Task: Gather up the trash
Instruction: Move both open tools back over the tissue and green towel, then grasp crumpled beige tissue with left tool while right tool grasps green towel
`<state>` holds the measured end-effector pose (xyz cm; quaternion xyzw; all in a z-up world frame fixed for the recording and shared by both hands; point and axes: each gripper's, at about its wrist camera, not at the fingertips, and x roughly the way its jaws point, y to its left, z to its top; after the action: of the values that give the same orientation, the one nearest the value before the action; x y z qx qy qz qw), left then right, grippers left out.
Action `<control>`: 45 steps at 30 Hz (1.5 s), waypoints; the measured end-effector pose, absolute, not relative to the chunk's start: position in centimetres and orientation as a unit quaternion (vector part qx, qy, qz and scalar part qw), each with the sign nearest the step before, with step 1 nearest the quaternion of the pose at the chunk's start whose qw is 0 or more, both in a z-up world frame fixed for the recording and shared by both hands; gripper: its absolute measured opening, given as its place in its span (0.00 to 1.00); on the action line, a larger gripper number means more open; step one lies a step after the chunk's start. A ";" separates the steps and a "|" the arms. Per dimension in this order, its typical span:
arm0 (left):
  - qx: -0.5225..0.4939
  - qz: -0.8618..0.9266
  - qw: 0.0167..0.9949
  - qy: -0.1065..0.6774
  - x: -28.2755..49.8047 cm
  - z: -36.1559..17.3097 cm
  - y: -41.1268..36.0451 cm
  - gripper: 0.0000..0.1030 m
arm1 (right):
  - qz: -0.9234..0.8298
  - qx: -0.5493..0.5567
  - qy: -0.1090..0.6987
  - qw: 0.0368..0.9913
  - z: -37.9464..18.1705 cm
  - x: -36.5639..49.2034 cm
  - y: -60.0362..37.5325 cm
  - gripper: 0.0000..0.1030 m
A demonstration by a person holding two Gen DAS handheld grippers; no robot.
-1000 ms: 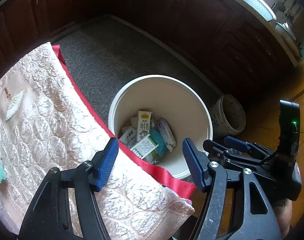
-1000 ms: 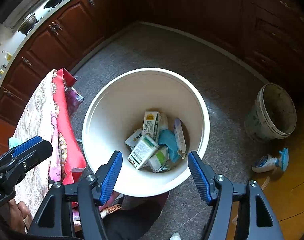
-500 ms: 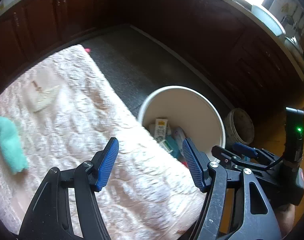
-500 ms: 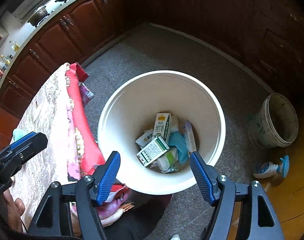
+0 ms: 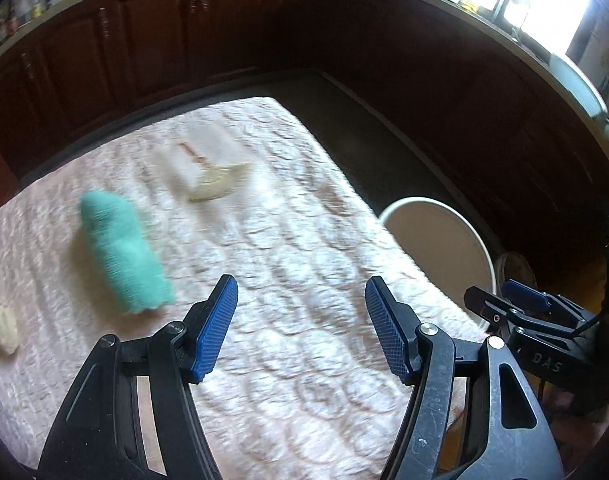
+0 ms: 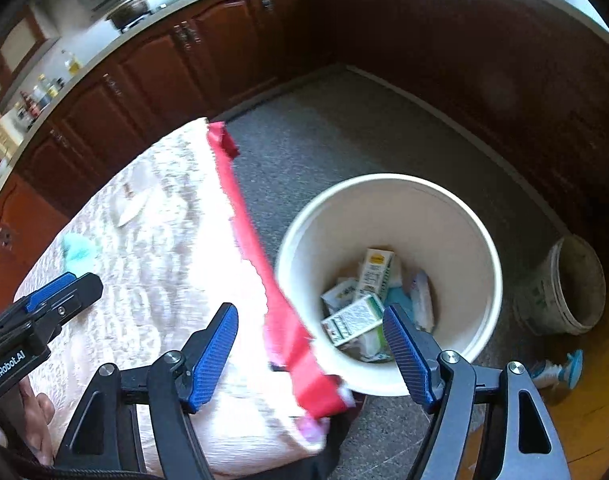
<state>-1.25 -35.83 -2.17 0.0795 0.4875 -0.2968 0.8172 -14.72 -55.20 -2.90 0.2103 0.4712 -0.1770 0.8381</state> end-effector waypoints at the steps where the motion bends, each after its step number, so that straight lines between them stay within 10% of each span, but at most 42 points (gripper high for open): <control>1: 0.078 -0.292 0.820 0.486 -1.0 -2.0 -35.2 0.63 | -0.171 0.205 0.471 0.841 -2.6 -14.3 -54.5 0.71; 45: -0.025 -0.080 0.845 0.528 7.7 -6.0 -4.7 0.73 | 0.025 0.089 0.511 0.854 -4.7 3.1 -33.9 0.79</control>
<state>7.72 -4.74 -5.95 -0.0248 0.5283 -0.0799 0.8449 3.08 -33.90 -4.70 0.0895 0.5115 0.0247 0.8543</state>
